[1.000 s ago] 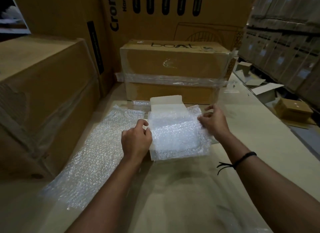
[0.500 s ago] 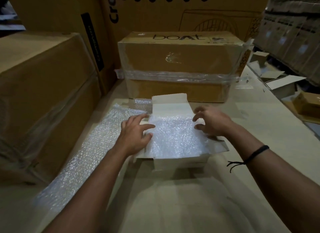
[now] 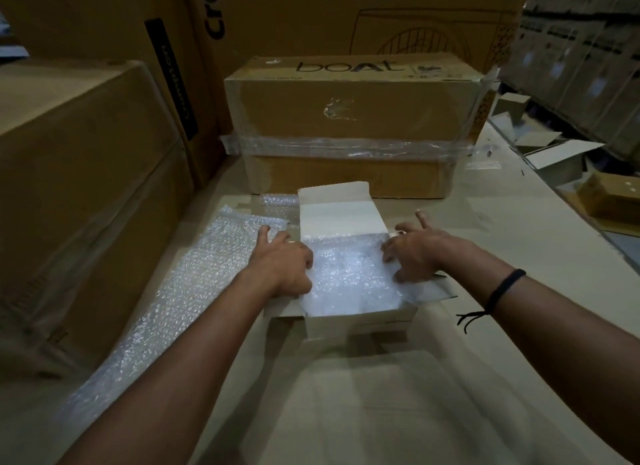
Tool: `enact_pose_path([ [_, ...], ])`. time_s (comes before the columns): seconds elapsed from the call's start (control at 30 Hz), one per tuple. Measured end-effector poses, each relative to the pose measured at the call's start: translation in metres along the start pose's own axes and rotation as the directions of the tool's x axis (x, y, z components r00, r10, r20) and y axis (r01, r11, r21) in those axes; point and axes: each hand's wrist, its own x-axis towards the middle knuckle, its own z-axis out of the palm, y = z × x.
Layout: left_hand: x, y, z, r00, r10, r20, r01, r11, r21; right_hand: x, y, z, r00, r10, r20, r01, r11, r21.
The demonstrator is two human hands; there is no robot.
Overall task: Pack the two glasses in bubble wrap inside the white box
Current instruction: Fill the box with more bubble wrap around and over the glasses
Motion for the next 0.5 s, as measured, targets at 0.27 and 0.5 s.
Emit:
enact_pose_path([
  [0.27, 0.005, 0.014, 0.005, 1.000, 0.003, 0.017, -0.004, 0.997, 0.073, -0.009, -0.007, -0.002, 0.994, -0.001, -0.111, 0.001, 1.000, -0.003],
  [0.5, -0.003, -0.005, 0.001, 0.998, 0.038, 0.040, -0.036, 0.998, -0.051, -0.016, 0.009, -0.008, 0.848, 0.015, -0.530, 0.002, 1.000, 0.031],
])
